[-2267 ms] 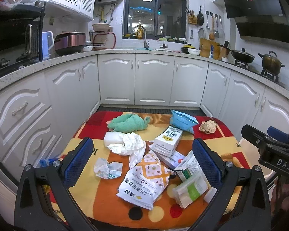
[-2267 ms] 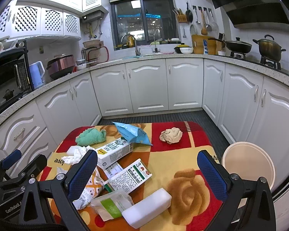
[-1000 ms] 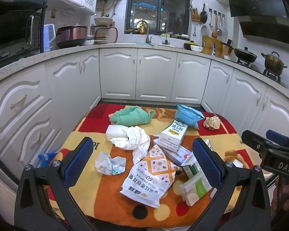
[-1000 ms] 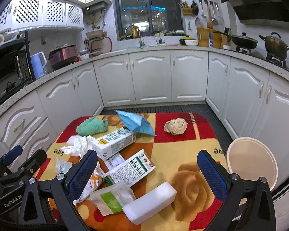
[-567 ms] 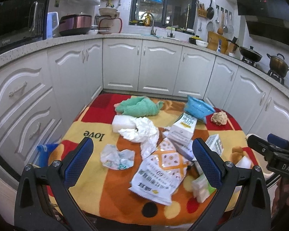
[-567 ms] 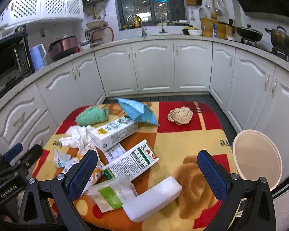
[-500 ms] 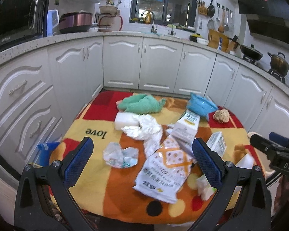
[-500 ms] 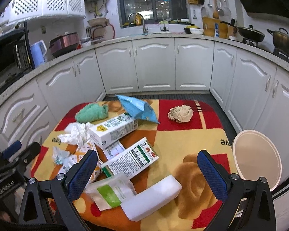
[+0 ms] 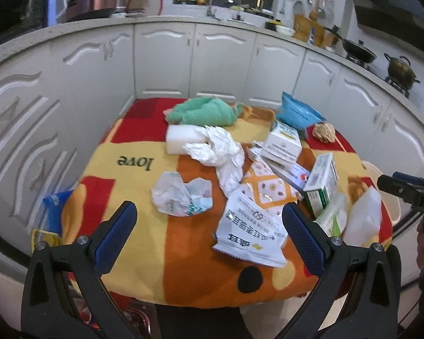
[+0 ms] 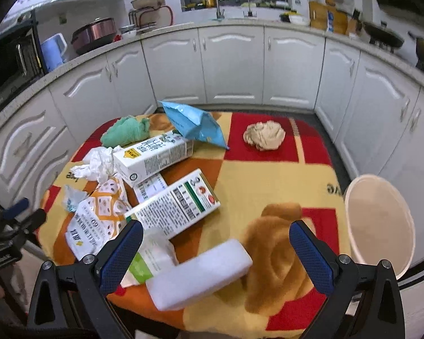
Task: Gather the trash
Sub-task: 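Reach the left tool to the printed snack wrapper while the right tool approaches the white sponge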
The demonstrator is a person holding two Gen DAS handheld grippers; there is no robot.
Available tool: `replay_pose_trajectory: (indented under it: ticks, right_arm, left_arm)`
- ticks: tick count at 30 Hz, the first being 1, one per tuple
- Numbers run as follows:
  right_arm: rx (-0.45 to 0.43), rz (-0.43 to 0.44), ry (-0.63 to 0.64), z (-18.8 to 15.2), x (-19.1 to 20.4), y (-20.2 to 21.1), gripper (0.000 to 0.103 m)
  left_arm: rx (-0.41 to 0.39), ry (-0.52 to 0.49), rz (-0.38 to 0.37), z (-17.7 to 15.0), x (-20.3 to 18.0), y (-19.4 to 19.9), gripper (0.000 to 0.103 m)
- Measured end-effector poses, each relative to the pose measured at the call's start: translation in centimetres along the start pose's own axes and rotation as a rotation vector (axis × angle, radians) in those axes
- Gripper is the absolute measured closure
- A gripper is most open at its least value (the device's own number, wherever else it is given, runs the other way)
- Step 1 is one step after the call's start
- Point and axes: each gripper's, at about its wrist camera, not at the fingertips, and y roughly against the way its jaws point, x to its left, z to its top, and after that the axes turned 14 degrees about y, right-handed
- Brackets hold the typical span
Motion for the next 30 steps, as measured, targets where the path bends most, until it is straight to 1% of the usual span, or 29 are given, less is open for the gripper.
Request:
replay_pose_trajectory:
  ticks: [2, 4, 7, 9, 13, 16, 20, 22, 23, 24, 25, 27, 29, 30]
  right_arm:
    - [0.021, 0.001, -0.004, -0.5, -0.5, 0.2, 0.001]
    - [0.062, 0.011, -0.016, -1.2, -1.0, 0.2, 0.001]
    - [0.095, 0.07, -0.071, -2.0, -1.5, 0.1, 0.001]
    - [0.102, 0.122, -0.117, -2.4, -1.7, 0.0, 0.001]
    - [0.138, 0.188, -0.191, -3.1, -1.7, -0.9, 0.001]
    - [0.146, 0.245, -0.26, -3.5, -1.7, -1.8, 0.001]
    - [0.131, 0.3, -0.337, -3.2, -1.5, -2.8, 0.001]
    - [0.129, 0.32, -0.35, -3.0, -1.2, -3.5, 0.001]
    - [0.13, 0.322, -0.348, -3.0, -1.2, -3.9, 0.004]
    - [0.136, 0.324, -0.349, -3.1, -1.2, -4.2, 0.013]
    - [0.147, 0.327, -0.35, -3.2, -1.2, -4.5, 0.021]
    - [0.145, 0.328, -0.348, -3.5, -1.6, -4.6, 0.028]
    - [0.111, 0.328, -0.334, -3.4, -1.8, -4.1, 0.033]
    - [0.098, 0.323, -0.322, -3.3, -1.8, -3.8, 0.038]
  left_arm:
    - [0.006, -0.019, -0.003, 0.1, -0.4, -0.4, 0.001]
    - [0.01, -0.047, -0.011, 0.4, -1.2, -1.1, 0.001]
    - [0.033, -0.084, -0.018, 0.8, -2.2, -2.5, 0.001]
    - [0.042, -0.116, -0.018, 1.0, -3.0, -3.5, 0.001]
    - [0.08, -0.162, -0.022, 1.7, -4.0, -5.6, 0.001]
    - [0.125, -0.17, -0.013, 2.1, -4.3, -7.3, 0.009]
    - [0.184, -0.177, -0.006, 2.4, -4.8, -9.2, 0.023]
    - [0.215, -0.189, -0.014, 2.3, -5.2, -10.0, 0.03]
    - [0.229, -0.195, -0.016, 2.2, -5.3, -10.2, 0.037]
    - [0.245, -0.196, -0.021, 2.0, -5.3, -10.4, 0.045]
    - [0.253, -0.192, -0.03, 2.0, -5.2, -10.5, 0.05]
    - [0.258, -0.168, -0.039, 2.2, -4.7, -10.3, 0.067]
    - [0.261, -0.153, -0.035, 2.6, -4.3, -10.2, 0.08]
    - [0.263, -0.143, -0.039, 2.7, -4.1, -9.9, 0.085]
